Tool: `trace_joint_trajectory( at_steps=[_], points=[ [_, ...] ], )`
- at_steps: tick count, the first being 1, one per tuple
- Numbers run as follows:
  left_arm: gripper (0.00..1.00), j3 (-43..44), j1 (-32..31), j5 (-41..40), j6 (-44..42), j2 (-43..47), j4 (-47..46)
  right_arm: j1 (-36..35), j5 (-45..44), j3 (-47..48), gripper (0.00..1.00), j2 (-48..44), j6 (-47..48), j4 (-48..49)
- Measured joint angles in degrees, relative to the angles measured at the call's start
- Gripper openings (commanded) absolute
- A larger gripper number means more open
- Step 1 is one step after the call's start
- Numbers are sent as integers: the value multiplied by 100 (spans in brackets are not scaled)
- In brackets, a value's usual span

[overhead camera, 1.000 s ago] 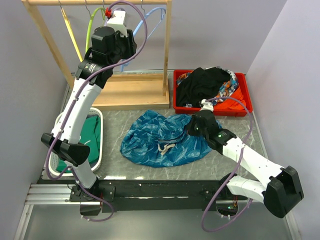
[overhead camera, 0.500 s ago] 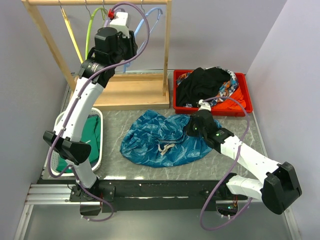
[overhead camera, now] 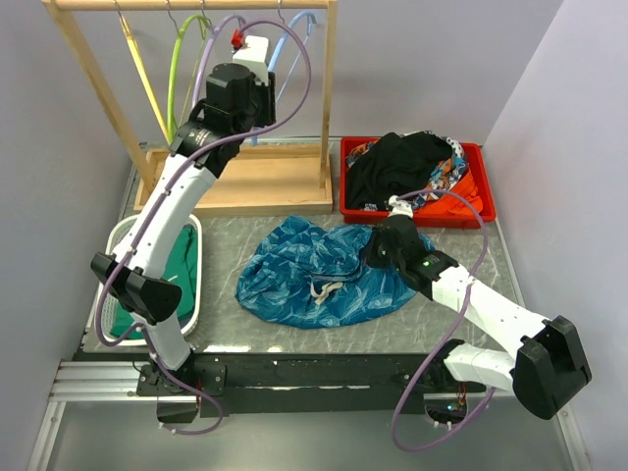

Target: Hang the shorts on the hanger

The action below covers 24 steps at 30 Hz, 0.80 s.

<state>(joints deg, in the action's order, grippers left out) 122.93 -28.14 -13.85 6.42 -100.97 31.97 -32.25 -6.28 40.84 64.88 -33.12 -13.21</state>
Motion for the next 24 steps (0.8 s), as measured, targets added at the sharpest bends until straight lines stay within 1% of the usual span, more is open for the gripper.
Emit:
trace_joint_trajectory(
  at_steps=[7,10,11,15,24],
  points=[
    [41,-330,-83,-260,-83,13,-4,0,35,9,6,0,0,0],
    [28,-444,-90,-282,-85,70,0,0,42,9,6,20,0,0],
    [18,-452,-94,-297,-94,81,-2,0,44,9,6,22,0,2],
    [1,-459,-140,-321,-151,105,-15,0,61,9,6,24,-2,2],
    [1,-459,-407,-745,-190,118,-101,0,76,9,6,24,0,0]
  ],
)
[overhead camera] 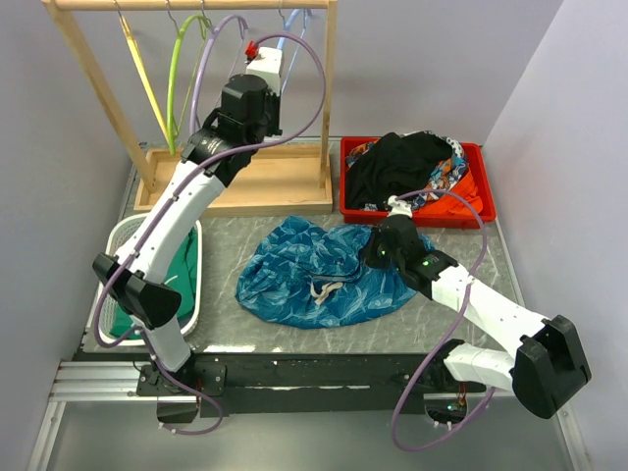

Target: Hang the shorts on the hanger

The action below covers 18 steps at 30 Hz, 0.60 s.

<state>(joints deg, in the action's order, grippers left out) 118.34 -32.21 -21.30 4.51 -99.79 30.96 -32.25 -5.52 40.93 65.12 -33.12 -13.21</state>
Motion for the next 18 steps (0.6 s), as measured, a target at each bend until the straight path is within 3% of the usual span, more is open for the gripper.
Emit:
trace_joint_trajectory(
  at_steps=[14,18],
  points=[
    [1,-103,-72,-262,31,511,48,0,0,0,6,0,0,2],
    [1,-487,-92,-260,98,782,17,0,0,0,6,0,2,0]
  ],
)
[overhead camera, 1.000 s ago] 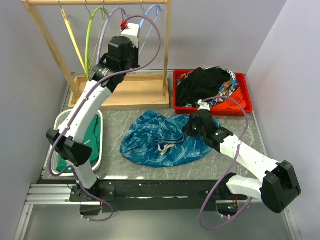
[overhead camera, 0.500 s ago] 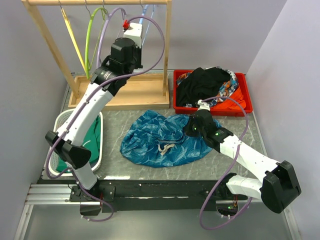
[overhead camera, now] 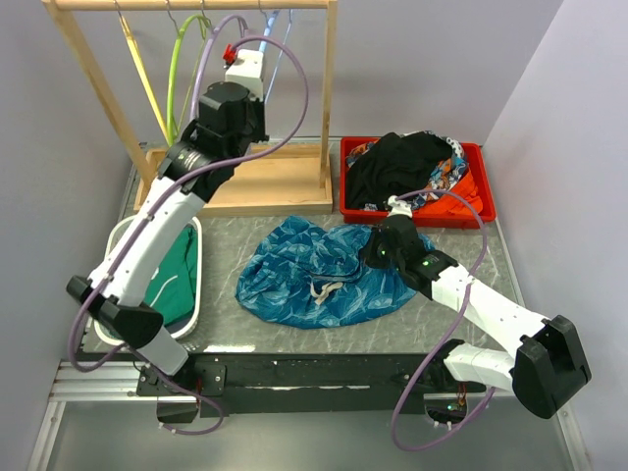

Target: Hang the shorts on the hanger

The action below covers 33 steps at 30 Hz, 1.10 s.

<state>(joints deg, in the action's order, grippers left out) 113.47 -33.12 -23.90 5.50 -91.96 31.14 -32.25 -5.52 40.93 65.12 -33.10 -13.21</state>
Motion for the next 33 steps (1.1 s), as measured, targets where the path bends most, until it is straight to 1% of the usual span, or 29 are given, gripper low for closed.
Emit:
trace_joint_trajectory(
  at_steps=[6,12,16,19,23,27,33],
  points=[
    [1,-798,-46,39,179,752,114,0,-2,0,5,-17,2,-2],
    [1,-1853,-175,372,365,1893,428,0,-15,0,3,-74,28,-4],
    [1,-2734,-354,774,437,2872,763,0,-116,0,0,-195,72,-22],
    [1,-3298,-442,1163,494,3622,1121,0,-284,-17,0,-376,105,-74],
    [1,-3794,-487,1768,586,4424,1600,0,-717,15,0,-529,146,-297],
    [1,-4116,-531,2411,695,5003,1965,55,-1163,568,0,-105,282,-1005],
    [1,-4583,-625,3259,903,5451,2017,459,-1255,1650,0,743,616,-1727]
  ],
)
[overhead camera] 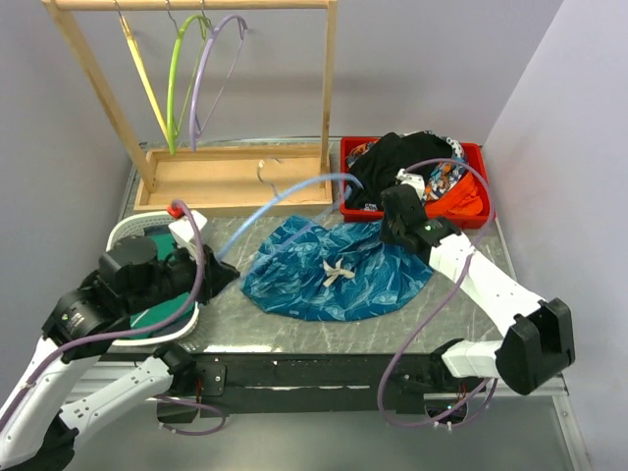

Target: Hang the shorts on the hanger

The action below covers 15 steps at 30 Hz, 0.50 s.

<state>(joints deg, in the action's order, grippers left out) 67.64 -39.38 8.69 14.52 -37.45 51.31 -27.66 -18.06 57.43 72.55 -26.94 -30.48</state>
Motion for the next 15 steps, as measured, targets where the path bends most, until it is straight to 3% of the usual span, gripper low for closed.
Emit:
trace_joint_trajectory(
  at_steps=[6,15],
  points=[
    [1,-557,-592,170,190,94,48,210,66,372,0,354,160,-422],
    [1,-595,-835,188,286,-31,-46,428,203,494,0,634,262,-675]
  ],
)
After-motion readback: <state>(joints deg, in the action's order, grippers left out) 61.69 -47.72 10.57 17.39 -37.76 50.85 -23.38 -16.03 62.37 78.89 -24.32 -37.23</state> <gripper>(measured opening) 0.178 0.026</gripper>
